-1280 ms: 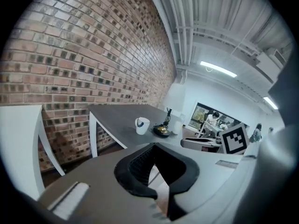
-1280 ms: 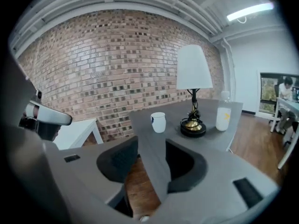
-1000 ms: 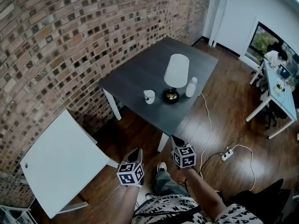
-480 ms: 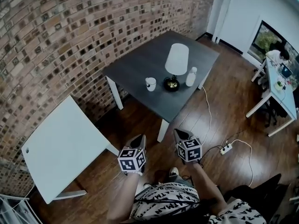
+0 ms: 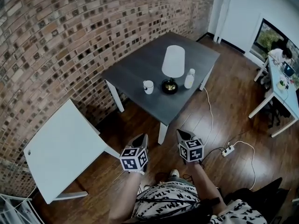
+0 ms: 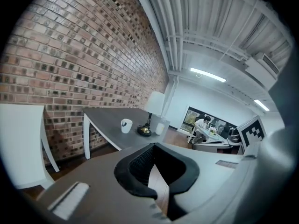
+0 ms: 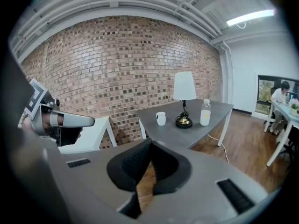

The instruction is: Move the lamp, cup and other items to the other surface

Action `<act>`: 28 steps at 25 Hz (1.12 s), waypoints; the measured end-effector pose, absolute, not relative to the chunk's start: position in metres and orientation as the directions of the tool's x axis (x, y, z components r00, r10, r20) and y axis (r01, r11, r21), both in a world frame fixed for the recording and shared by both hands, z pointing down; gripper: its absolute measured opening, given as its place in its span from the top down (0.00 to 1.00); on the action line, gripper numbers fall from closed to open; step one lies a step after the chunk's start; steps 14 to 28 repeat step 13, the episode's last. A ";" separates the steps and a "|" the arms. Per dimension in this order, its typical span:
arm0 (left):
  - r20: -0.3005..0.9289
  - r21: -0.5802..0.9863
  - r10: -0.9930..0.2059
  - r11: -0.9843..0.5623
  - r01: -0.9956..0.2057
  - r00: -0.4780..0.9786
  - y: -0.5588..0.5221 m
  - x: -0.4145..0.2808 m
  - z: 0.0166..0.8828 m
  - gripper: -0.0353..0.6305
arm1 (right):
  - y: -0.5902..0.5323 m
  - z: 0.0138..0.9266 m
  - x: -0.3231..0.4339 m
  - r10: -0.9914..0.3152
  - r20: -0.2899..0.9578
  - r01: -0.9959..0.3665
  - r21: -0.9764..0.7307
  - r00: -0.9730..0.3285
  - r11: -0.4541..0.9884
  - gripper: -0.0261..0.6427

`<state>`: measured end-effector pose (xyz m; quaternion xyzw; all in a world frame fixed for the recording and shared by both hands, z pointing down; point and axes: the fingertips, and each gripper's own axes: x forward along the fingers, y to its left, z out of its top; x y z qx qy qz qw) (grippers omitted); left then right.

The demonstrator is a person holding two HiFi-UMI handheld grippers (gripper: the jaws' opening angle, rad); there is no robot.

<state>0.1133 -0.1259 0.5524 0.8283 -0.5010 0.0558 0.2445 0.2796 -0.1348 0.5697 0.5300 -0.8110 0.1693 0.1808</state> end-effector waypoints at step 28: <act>0.350 0.347 -0.799 -0.374 -0.860 0.489 -0.134 0.133 0.558 0.94 | -0.144 0.573 0.297 -0.804 0.465 -0.923 -0.088 -0.370 0.374 0.96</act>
